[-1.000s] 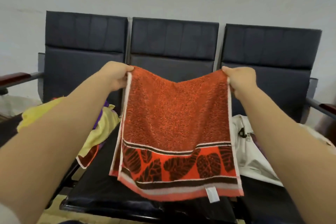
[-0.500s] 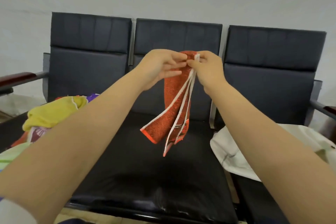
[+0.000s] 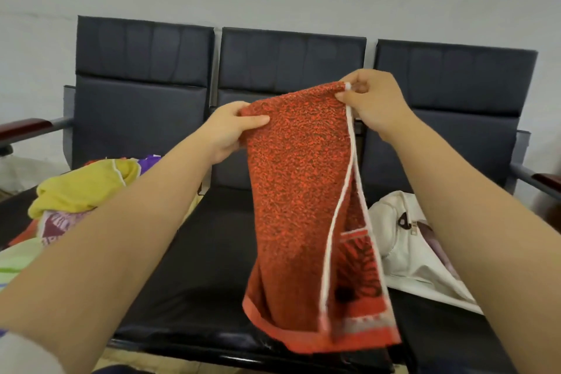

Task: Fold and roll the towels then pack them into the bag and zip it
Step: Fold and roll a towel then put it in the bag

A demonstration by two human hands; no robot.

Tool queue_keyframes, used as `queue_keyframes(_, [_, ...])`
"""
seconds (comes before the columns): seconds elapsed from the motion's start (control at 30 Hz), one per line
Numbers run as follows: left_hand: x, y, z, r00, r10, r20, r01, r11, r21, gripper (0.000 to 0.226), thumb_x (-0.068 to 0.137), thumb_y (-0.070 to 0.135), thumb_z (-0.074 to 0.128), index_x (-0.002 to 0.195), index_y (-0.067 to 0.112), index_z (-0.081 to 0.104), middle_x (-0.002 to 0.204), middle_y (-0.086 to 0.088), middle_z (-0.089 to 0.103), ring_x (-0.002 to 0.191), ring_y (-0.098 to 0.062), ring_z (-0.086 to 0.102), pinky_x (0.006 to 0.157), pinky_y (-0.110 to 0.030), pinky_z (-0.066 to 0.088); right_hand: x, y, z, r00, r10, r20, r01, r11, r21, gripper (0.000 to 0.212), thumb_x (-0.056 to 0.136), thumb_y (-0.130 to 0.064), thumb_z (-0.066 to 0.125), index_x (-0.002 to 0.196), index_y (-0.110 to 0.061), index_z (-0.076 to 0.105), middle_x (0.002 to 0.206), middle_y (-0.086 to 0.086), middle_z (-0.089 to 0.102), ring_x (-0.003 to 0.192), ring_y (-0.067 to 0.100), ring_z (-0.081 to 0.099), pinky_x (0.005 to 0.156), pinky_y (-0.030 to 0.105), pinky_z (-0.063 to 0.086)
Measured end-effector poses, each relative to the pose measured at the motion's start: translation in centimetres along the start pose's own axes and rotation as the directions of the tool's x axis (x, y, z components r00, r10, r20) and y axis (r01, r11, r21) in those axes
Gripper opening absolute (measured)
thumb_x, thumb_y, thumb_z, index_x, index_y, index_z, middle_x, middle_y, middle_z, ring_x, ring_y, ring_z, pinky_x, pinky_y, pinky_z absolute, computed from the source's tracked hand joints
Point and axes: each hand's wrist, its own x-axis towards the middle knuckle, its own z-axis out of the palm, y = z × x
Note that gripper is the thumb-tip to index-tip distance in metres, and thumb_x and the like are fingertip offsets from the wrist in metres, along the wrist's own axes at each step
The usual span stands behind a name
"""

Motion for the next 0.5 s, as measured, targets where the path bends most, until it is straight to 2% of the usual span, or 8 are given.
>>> queue_keyframes(0.1, [1.1,0.7,0.1,0.974,0.111,-0.196,-0.109,0.994,0.020,0.021,0.084,-0.004,0.064,0.093,0.013,0.056,0.090,-0.002,0.065,0.079,-0.014,0.062,0.073,-0.030,0.051,0.2,1.0,0.5,0.990,0.001,-0.138,0.012,0.996,0.089,0.011,0.087,-0.003,0.064,0.093,-0.012,0.067,0.093,0.001,0.068,0.090,0.013,0.065,0.080,0.024,0.052])
queue_keyframes(0.2, [1.0,1.1,0.0,0.940,0.253,-0.229,-0.218,0.962,0.167,0.022,0.082,-0.002,0.067,0.096,0.013,0.058,0.089,0.000,0.065,0.082,-0.010,0.063,0.075,-0.022,0.051,-0.1,1.3,0.4,0.995,0.054,-0.078,-0.034,0.971,0.236,0.014,0.088,-0.001,0.063,0.096,-0.011,0.070,0.095,0.004,0.071,0.093,0.016,0.068,0.086,0.030,0.055])
queue_keyframes(0.27, [0.3,1.4,-0.5,0.947,0.271,-0.175,-0.242,0.955,0.169,0.013,0.087,0.005,0.065,0.097,0.011,0.060,0.089,0.001,0.066,0.079,-0.008,0.063,0.072,-0.022,0.051,-0.6,1.3,-0.6,0.994,0.083,0.075,-0.105,0.929,0.356,0.016,0.091,-0.002,0.059,0.102,-0.008,0.069,0.098,0.007,0.072,0.095,0.021,0.069,0.087,0.037,0.056])
queue_keyframes(0.37, [-1.0,2.1,-1.0,0.979,0.183,0.095,-0.168,0.974,-0.151,0.012,0.098,0.016,0.048,0.104,0.011,0.057,0.089,0.000,0.062,0.074,-0.010,0.061,0.068,-0.026,0.052,-1.8,1.1,-2.3,0.923,-0.029,0.383,-0.194,0.826,0.529,0.026,0.095,-0.006,0.052,0.120,0.000,0.061,0.103,0.008,0.069,0.095,0.022,0.067,0.086,0.036,0.055])
queue_keyframes(0.4, [-1.3,2.4,-0.9,0.980,0.158,0.120,-0.143,0.982,-0.121,0.012,0.099,0.017,0.046,0.103,0.013,0.056,0.086,0.001,0.060,0.071,-0.009,0.060,0.064,-0.025,0.052,-2.1,1.0,-2.7,0.898,-0.073,0.434,-0.210,0.794,0.570,0.032,0.095,-0.008,0.051,0.125,0.004,0.057,0.105,0.009,0.067,0.096,0.022,0.065,0.087,0.037,0.055])
queue_keyframes(0.43, [-1.3,2.8,-0.6,0.987,0.133,0.093,-0.135,0.991,0.021,0.010,0.100,0.018,0.046,0.100,0.015,0.055,0.082,0.002,0.058,0.068,-0.009,0.057,0.060,-0.026,0.050,-2.1,0.8,-2.9,0.883,-0.087,0.461,-0.232,0.773,0.590,0.037,0.094,-0.009,0.051,0.128,0.006,0.053,0.106,0.010,0.066,0.096,0.022,0.065,0.088,0.038,0.054])
queue_keyframes(0.47, [-1.0,3.1,-0.4,0.991,0.127,0.044,-0.134,0.952,0.276,0.008,0.099,0.019,0.047,0.096,0.016,0.054,0.077,0.003,0.055,0.065,-0.010,0.054,0.057,-0.025,0.046,-2.0,0.7,-3.0,0.879,-0.065,0.473,-0.254,0.775,0.578,0.039,0.094,-0.010,0.052,0.129,0.007,0.052,0.106,0.011,0.065,0.095,0.022,0.064,0.089,0.038,0.054])
queue_keyframes(0.5, [-0.6,3.3,-0.3,0.990,0.140,0.000,-0.118,0.836,0.535,0.009,0.098,0.021,0.049,0.093,0.016,0.053,0.074,0.002,0.052,0.063,-0.013,0.050,0.054,-0.026,0.041,-1.7,0.6,-2.8,0.882,-0.007,0.471,-0.275,0.804,0.527,0.037,0.093,-0.009,0.053,0.127,0.006,0.054,0.105,0.011,0.064,0.093,0.021,0.063,0.090,0.038,0.052])
